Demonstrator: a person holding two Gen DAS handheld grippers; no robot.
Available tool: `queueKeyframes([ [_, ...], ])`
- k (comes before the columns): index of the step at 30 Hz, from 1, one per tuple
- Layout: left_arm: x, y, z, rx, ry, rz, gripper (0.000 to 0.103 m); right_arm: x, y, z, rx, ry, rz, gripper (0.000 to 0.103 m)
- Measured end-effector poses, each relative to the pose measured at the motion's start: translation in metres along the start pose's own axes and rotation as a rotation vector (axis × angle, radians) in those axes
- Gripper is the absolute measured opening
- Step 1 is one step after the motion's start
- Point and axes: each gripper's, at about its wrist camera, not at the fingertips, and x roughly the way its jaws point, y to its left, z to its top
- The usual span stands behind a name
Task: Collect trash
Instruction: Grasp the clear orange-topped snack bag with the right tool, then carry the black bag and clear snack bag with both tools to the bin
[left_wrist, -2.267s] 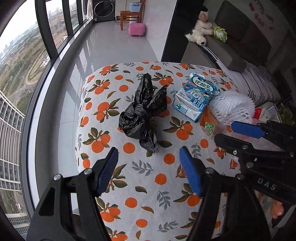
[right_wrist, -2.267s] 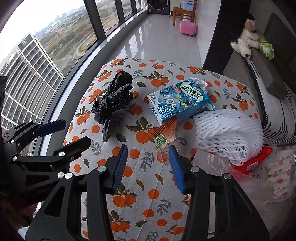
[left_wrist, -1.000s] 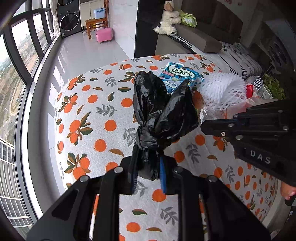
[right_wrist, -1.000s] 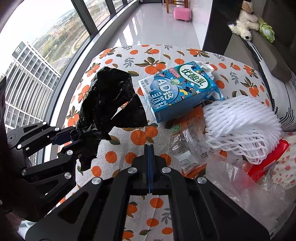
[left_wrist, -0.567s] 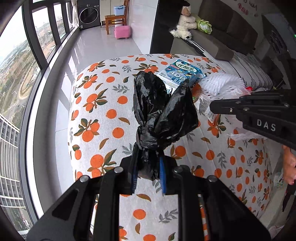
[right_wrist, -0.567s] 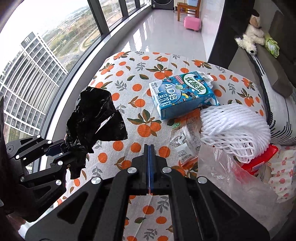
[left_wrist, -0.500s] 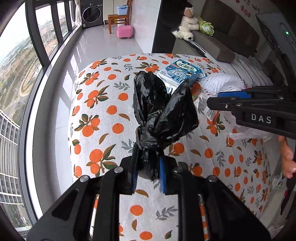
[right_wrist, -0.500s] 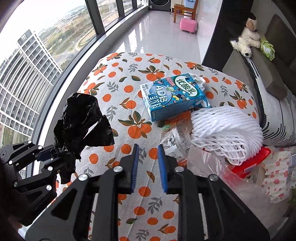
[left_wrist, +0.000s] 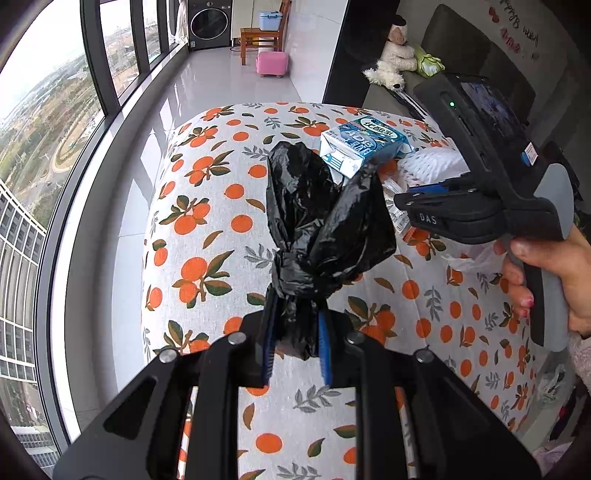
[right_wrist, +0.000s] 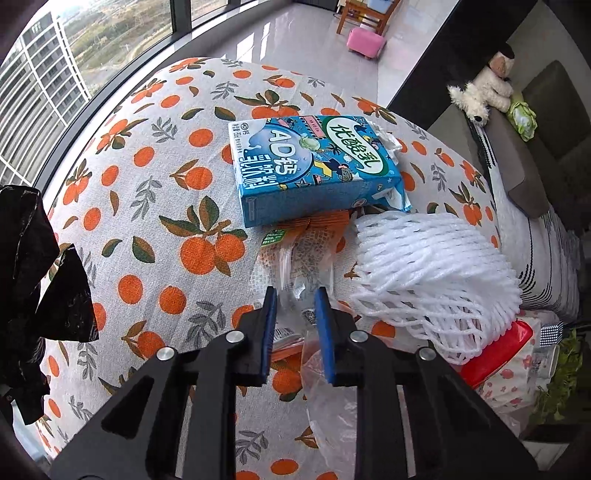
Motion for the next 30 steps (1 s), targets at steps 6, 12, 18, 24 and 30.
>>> queueKeyframes([
  [6,-0.011,-0.001,-0.018,-0.057,-0.01,0.029,0.019,-0.018,0.015,-0.012,-0.056,-0.015,0.079,0.015],
  [12,-0.025,-0.002,-0.042,-0.132,-0.021,0.055,0.019,-0.042,0.039,-0.034,-0.124,-0.021,0.172,0.014],
  [18,-0.047,0.011,-0.074,-0.237,-0.025,0.09,0.019,-0.071,0.07,-0.048,-0.225,-0.042,0.238,0.014],
  [24,-0.074,0.046,-0.116,-0.364,-0.032,0.143,0.019,-0.091,0.124,-0.054,-0.347,-0.065,0.292,0.014],
  [30,-0.102,0.107,-0.169,-0.471,-0.018,0.187,0.019,-0.106,0.208,-0.065,-0.441,-0.061,0.353,0.014],
])
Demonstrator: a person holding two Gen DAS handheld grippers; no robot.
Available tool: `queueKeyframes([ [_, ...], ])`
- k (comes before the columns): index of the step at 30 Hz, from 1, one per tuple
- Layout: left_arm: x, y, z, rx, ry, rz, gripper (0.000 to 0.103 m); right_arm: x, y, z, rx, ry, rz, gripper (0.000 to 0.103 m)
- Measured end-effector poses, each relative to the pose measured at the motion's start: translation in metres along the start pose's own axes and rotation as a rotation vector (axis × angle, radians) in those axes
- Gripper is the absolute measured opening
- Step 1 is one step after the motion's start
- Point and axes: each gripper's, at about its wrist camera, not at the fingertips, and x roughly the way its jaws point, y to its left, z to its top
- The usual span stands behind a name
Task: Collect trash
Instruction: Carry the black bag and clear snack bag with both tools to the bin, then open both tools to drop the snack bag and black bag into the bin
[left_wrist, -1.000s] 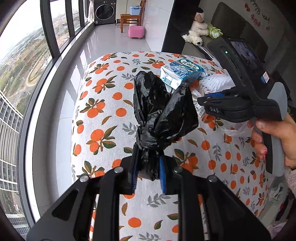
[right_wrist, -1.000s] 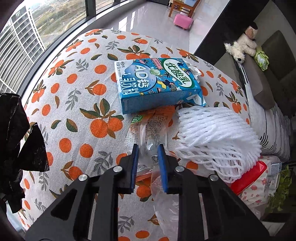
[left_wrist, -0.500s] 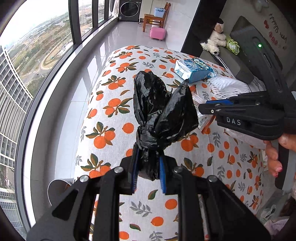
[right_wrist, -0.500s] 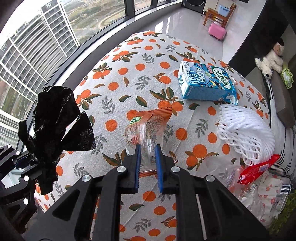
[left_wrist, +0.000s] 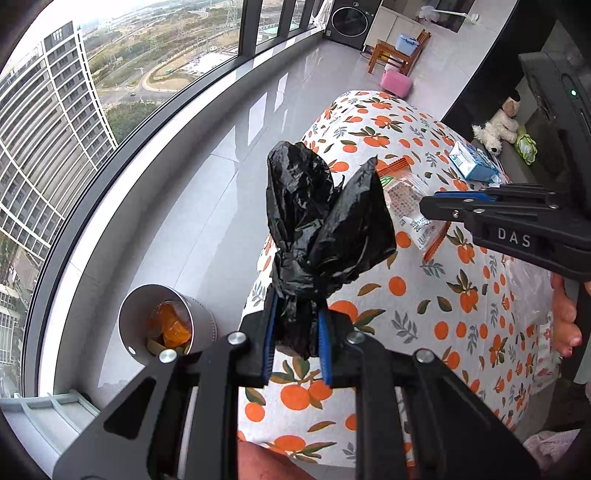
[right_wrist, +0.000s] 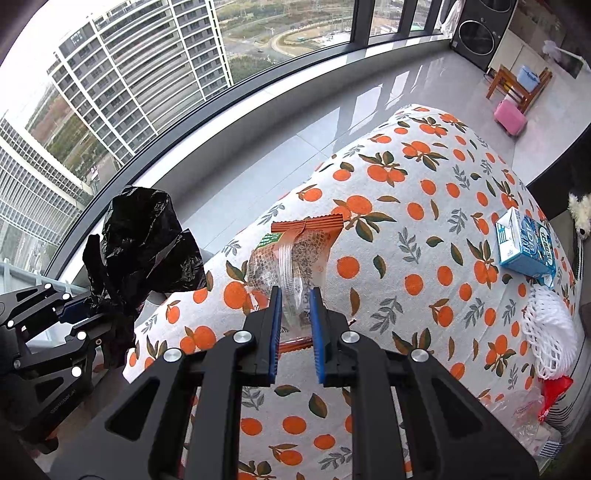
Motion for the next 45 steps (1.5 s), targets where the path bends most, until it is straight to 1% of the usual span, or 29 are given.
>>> queueKeyframes([
  [6,-0.015,0.096,-0.027,-0.058,0.017,0.073,0.019,0.034,0.108,0.024,-0.08,0.014,0.111,0.014],
  [11,-0.014,0.174,-0.061,-0.14,0.051,0.132,0.019,0.08,0.197,0.034,-0.144,0.062,0.213,0.014],
  [16,0.005,0.232,-0.096,-0.216,0.085,0.167,0.019,0.142,0.262,0.04,-0.17,0.128,0.282,0.014],
  [20,0.028,0.264,-0.116,-0.27,0.101,0.175,0.019,0.196,0.299,0.044,-0.193,0.18,0.297,0.016],
  [22,0.041,0.277,-0.123,-0.291,0.11,0.171,0.019,0.219,0.311,0.048,-0.202,0.194,0.285,0.019],
  [26,0.066,0.298,-0.131,-0.314,0.128,0.166,0.019,0.248,0.323,0.054,-0.217,0.205,0.255,0.022],
  [27,0.072,0.302,-0.131,-0.319,0.13,0.164,0.019,0.252,0.325,0.056,-0.215,0.208,0.251,0.025],
  [28,0.077,0.305,-0.13,-0.323,0.132,0.161,0.019,0.255,0.325,0.057,-0.213,0.209,0.249,0.028],
  [30,0.087,0.309,-0.128,-0.33,0.133,0.159,0.019,0.257,0.327,0.056,-0.211,0.21,0.241,0.032],
  [32,0.099,0.309,-0.124,-0.337,0.135,0.157,0.02,0.253,0.331,0.054,-0.208,0.213,0.235,0.032],
  [33,0.103,0.31,-0.122,-0.339,0.135,0.157,0.021,0.252,0.33,0.054,-0.204,0.215,0.233,0.032],
  [34,0.107,0.311,-0.12,-0.343,0.136,0.162,0.024,0.25,0.328,0.051,-0.199,0.217,0.231,0.032],
  [36,0.116,0.314,-0.118,-0.354,0.144,0.148,0.024,0.243,0.326,0.05,-0.187,0.216,0.23,0.032],
  [38,0.127,0.314,-0.116,-0.362,0.162,0.127,0.03,0.237,0.322,0.048,-0.179,0.21,0.227,0.032],
  [40,0.135,0.311,-0.116,-0.358,0.179,0.116,0.042,0.23,0.318,0.044,-0.172,0.201,0.223,0.033],
  [41,0.137,0.311,-0.116,-0.353,0.186,0.113,0.045,0.23,0.313,0.043,-0.166,0.197,0.224,0.034],
  [43,0.141,0.304,-0.114,-0.342,0.194,0.1,0.055,0.226,0.301,0.041,-0.151,0.188,0.226,0.037],
  [45,0.142,0.297,-0.112,-0.324,0.201,0.1,0.06,0.217,0.294,0.038,-0.14,0.181,0.227,0.037],
])
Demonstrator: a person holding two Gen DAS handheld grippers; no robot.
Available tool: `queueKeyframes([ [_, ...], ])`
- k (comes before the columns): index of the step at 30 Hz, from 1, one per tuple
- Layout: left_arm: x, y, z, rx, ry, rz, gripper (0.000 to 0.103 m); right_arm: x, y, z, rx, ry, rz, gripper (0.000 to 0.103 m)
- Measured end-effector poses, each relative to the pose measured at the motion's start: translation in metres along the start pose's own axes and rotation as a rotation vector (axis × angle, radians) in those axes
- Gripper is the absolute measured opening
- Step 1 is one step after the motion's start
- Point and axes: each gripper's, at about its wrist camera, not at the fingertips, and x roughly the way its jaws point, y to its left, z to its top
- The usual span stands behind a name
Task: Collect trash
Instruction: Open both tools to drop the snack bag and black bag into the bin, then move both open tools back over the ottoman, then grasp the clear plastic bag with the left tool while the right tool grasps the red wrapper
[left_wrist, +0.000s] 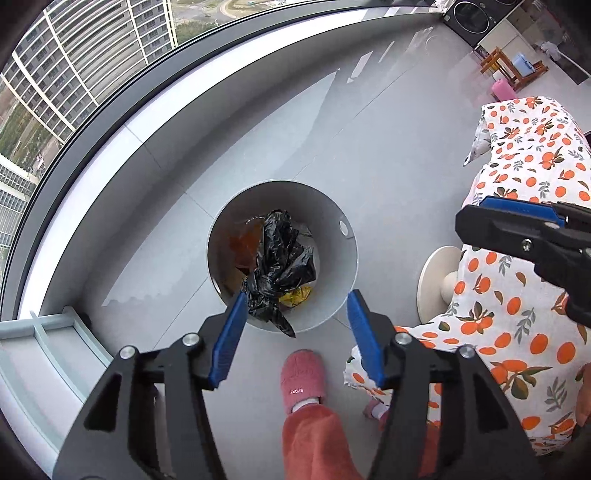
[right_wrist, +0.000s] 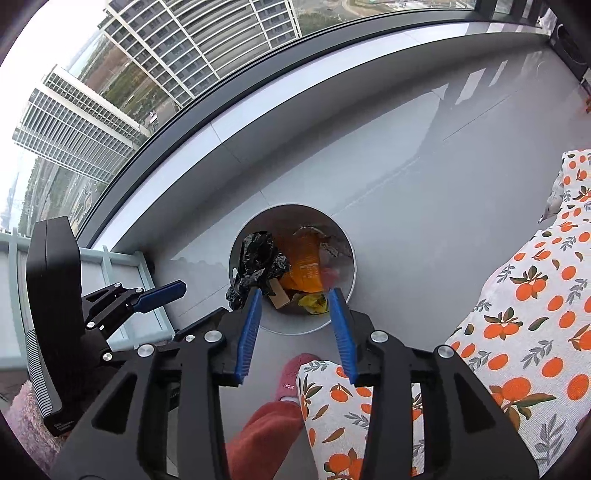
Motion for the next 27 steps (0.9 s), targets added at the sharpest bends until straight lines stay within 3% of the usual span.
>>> queueKeyframes([
  [4,-0.011,-0.019,0.006,0.048,0.007,0.004,0.062,-0.021,-0.011,-0.013,0.031,-0.029,-0.004,0.037],
  [8,-0.04,-0.051,0.019,0.142,-0.025,0.072,0.062,-0.056,-0.034,-0.026,0.086,-0.075,-0.025,0.038],
  [10,-0.061,-0.073,0.025,0.201,-0.056,0.099,0.065,-0.076,-0.051,-0.035,0.128,-0.105,-0.052,0.057],
  [12,-0.082,-0.098,0.031,0.252,-0.078,0.104,0.07,-0.104,-0.069,-0.049,0.181,-0.139,-0.081,0.059],
  [19,-0.147,-0.216,0.034,0.488,-0.109,-0.006,0.073,-0.212,-0.146,-0.133,0.452,-0.242,-0.206,0.059],
  [27,-0.188,-0.386,-0.008,0.795,-0.097,-0.135,0.073,-0.331,-0.235,-0.253,0.764,-0.367,-0.37,0.059],
])
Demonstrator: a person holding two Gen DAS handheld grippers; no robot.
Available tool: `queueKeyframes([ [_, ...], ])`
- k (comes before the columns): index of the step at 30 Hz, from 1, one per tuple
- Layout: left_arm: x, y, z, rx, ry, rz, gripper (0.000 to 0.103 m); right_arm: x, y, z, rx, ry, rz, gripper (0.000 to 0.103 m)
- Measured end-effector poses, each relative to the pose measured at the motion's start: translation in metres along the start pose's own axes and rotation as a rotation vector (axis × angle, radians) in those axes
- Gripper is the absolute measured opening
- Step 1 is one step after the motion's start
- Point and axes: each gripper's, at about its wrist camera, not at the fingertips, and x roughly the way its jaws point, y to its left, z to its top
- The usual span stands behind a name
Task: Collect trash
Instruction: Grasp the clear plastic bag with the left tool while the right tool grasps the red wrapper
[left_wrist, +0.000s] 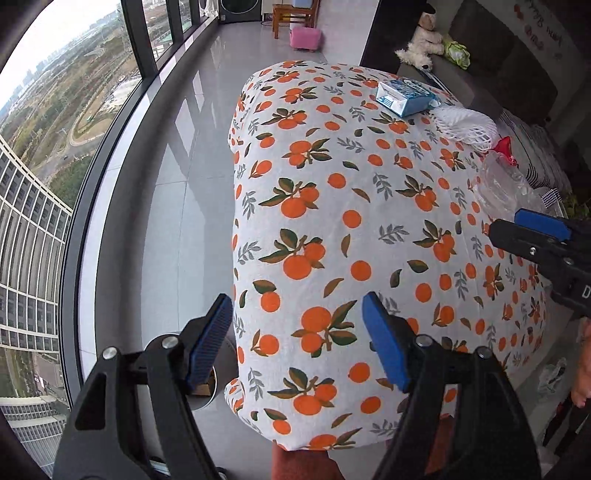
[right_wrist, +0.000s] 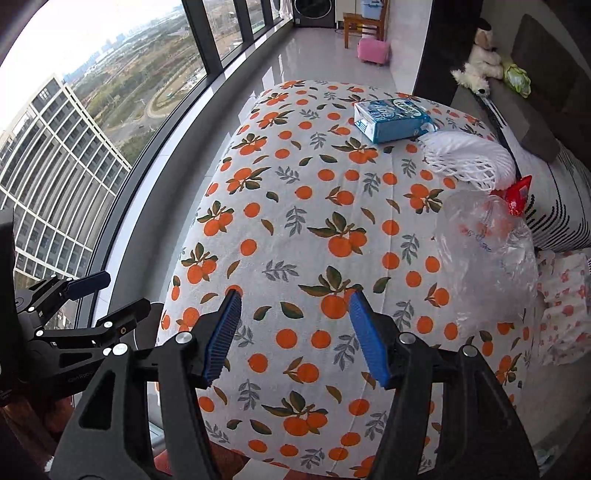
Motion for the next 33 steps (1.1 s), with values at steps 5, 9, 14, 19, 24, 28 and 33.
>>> queueKeyframes([
  [5,0.002,-0.092,0.054,0.095,0.001,-0.073,0.073,-0.031,-0.1,0.02,0.099,-0.045,-0.065,0.059],
  [9,0.021,-0.154,0.096,0.113,0.015,-0.109,0.073,-0.039,-0.17,0.034,0.154,-0.056,-0.084,0.059],
  [14,0.059,-0.207,0.136,0.122,0.035,-0.117,0.073,-0.03,-0.241,0.06,0.193,-0.057,-0.085,0.059],
  [19,0.098,-0.229,0.15,0.13,0.07,-0.109,0.073,0.008,-0.279,0.085,0.24,-0.038,-0.048,0.059],
  [24,0.126,-0.233,0.144,0.141,0.116,-0.1,0.073,0.054,-0.292,0.101,0.291,-0.006,-0.019,0.059],
  [28,0.133,-0.235,0.138,0.163,0.126,-0.1,0.073,0.084,-0.291,0.101,0.318,0.041,-0.011,0.059],
  [33,0.136,-0.244,0.134,0.201,0.138,-0.121,0.044,0.102,-0.286,0.095,0.308,0.095,0.017,0.038],
])
